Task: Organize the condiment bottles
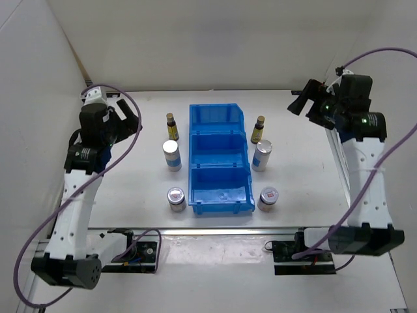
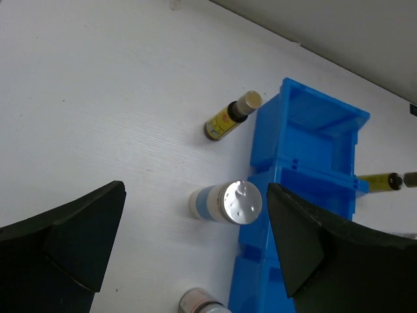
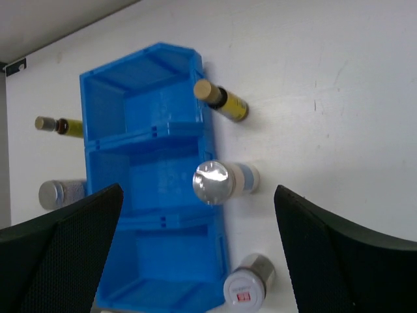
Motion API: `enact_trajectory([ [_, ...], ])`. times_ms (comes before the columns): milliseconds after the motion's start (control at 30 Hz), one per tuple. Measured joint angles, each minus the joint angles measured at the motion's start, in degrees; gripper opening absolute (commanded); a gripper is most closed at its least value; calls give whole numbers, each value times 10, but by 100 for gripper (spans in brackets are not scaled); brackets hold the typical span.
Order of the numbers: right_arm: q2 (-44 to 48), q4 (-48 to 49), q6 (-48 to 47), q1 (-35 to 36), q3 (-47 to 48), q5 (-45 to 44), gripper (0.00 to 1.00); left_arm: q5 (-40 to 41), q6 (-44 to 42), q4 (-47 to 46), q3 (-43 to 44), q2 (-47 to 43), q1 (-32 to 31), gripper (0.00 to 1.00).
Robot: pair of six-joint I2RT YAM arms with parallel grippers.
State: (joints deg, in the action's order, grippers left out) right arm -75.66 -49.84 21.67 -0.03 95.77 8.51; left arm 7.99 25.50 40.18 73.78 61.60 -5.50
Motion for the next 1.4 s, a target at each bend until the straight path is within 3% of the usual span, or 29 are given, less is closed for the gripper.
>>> enact_trajectory([
  [267,116,-45,4,-9,-146,87,100,-55,-31,74,-3,-57,-2,100],
  [433,126,-90,-8,-7,-180,100,100,-110,-39,104,-66,-84,-5,100],
  [600,130,-107,-18,21,-266,92,100,-112,-34,125,-118,-95,-6,100],
  [867,127,-134,-4,144,-344,1,98,-96,-44,130,-124,-96,-6,100],
  [1200,-2,-123,68,243,-365,-102,96,-81,-51,116,-148,-65,-6,100],
  [1333,-22,-106,96,261,-388,-119,85,-67,-50,113,-153,-94,-7,100],
  [1400,-33,-96,107,265,-394,-125,72,-63,-50,108,-153,-107,-8,100],
])
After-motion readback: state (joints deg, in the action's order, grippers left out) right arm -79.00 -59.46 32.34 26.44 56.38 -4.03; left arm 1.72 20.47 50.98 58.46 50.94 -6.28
